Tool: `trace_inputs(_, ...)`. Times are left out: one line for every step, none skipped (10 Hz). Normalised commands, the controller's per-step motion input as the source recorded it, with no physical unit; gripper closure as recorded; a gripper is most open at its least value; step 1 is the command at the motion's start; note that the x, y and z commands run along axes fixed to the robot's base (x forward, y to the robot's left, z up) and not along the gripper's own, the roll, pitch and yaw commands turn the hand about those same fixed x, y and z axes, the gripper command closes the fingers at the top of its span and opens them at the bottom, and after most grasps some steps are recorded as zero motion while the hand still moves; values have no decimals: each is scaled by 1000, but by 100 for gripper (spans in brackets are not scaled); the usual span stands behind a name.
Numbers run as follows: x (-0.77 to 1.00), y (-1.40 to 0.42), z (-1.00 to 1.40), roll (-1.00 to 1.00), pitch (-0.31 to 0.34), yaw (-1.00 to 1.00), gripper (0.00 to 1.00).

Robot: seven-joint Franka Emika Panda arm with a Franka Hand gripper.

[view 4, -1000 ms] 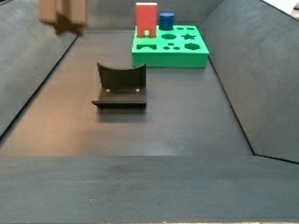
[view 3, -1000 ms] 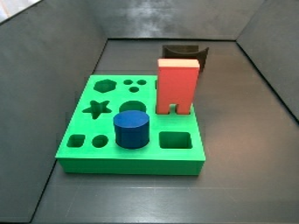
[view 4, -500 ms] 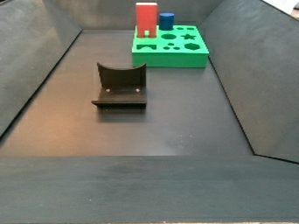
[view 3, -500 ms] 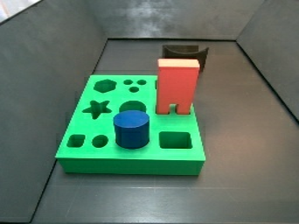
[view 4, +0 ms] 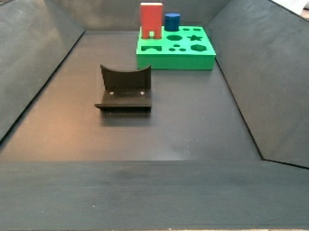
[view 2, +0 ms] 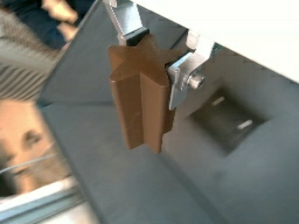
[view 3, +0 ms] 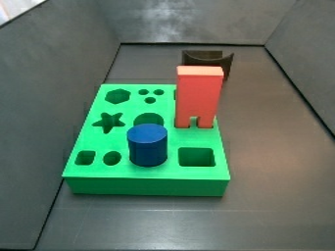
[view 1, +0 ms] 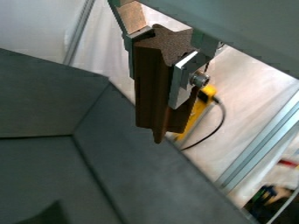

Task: Pick up the star object. Move up. Place the star object on the fixture. Regrasp the star object. Move to above the board. Insert the star object.
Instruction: Move to above the board.

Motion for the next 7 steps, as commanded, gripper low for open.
trace_inputs(-559,-1000,-5,-1000,-37,-248,100)
trace_inputs(-570,-1000,-6,-1000,-26,-253,100)
trace_inputs(-573,-1000,-10,-1000,-21,-255,100)
trace_inputs(-584,-1000,-3,-1000,-12,-255,100)
trace_inputs(-589,-1000,-7,-1000,-8,-254,100)
trace_inputs(-607,-1000,-7,-1000,-10,-250,100)
trace_inputs(-634,-1000,-7,-990,-27,-231,100)
